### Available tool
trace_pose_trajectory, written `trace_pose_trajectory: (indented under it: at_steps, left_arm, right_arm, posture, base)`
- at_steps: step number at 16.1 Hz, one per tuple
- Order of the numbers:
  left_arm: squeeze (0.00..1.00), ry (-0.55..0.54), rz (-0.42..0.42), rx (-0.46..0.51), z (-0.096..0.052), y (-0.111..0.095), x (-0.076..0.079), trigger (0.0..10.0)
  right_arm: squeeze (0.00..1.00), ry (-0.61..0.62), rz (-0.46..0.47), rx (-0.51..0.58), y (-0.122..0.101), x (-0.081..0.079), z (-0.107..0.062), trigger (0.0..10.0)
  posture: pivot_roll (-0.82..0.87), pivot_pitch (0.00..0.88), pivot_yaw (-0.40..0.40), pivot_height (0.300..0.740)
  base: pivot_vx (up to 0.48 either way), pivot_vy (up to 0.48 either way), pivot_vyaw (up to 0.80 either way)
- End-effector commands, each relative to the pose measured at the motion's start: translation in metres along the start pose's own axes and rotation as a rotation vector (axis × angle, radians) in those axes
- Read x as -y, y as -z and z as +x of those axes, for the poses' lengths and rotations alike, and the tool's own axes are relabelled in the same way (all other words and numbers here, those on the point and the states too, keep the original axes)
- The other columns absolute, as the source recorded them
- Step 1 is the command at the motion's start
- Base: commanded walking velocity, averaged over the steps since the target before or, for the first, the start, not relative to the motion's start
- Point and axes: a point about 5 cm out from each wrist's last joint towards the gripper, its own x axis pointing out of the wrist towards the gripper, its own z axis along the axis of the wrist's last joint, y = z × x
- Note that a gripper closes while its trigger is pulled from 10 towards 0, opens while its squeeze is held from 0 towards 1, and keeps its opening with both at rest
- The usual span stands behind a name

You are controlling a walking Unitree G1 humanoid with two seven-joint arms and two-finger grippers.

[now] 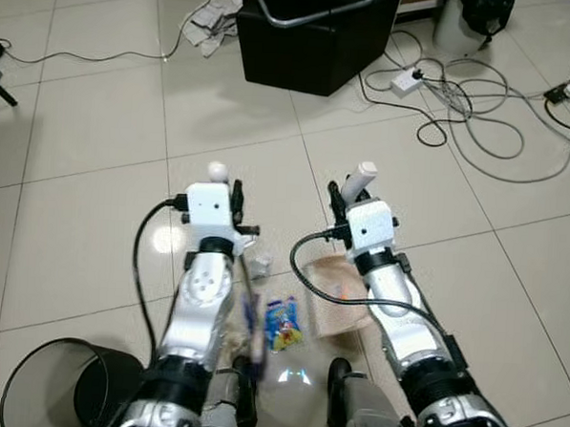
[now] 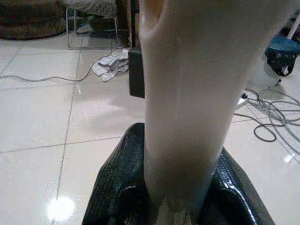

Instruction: Sweep floor

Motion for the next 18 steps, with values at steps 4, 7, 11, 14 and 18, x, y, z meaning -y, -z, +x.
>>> trace_pose_trajectory:
  at_steps: [4,7,11,14,18]
  left_arm:
    - [0.0,-0.116,-0.106,-0.024,0.007,0.001,-0.002,10.0]
    - [0.0,-0.18,-0.194,0.015,0.018,-0.015,-0.005,10.0]
    - [0.0,-0.092,-0.175,0.092,0.027,-0.034,0.001,10.0]
    - [0.0,0.051,-0.15,0.145,0.032,-0.051,0.013,10.0]
    - [0.0,0.152,-0.11,0.179,0.036,-0.064,0.011,10.0]
  right_arm:
    - [0.0,-0.034,0.145,-0.095,0.015,-0.027,-0.017,10.0]
    - [0.0,-0.028,0.164,-0.107,0.017,-0.024,-0.021,10.0]
    - [0.0,-0.027,0.167,-0.126,0.022,-0.019,-0.029,10.0]
    - [0.0,-0.02,0.167,-0.138,0.024,-0.015,-0.034,10.0]
    - [0.0,-0.015,0.168,-0.144,0.025,-0.011,-0.035,10.0]
  posture:
    - [0.01,0.365,0.077,0.74]
    - [0.01,0.362,0.07,0.74]
    - [0.01,0.351,0.071,0.74]
    - [0.01,0.335,0.07,0.74]
    - [0.0,0.304,0.067,0.74]
  base:
    - [0.0,0.0,0.0]
    - [0.0,0.0,0.0]
    - [0.0,0.0,0.0]
    - [0.0,0.0,0.0]
    - [0.0,0.0,0.0]
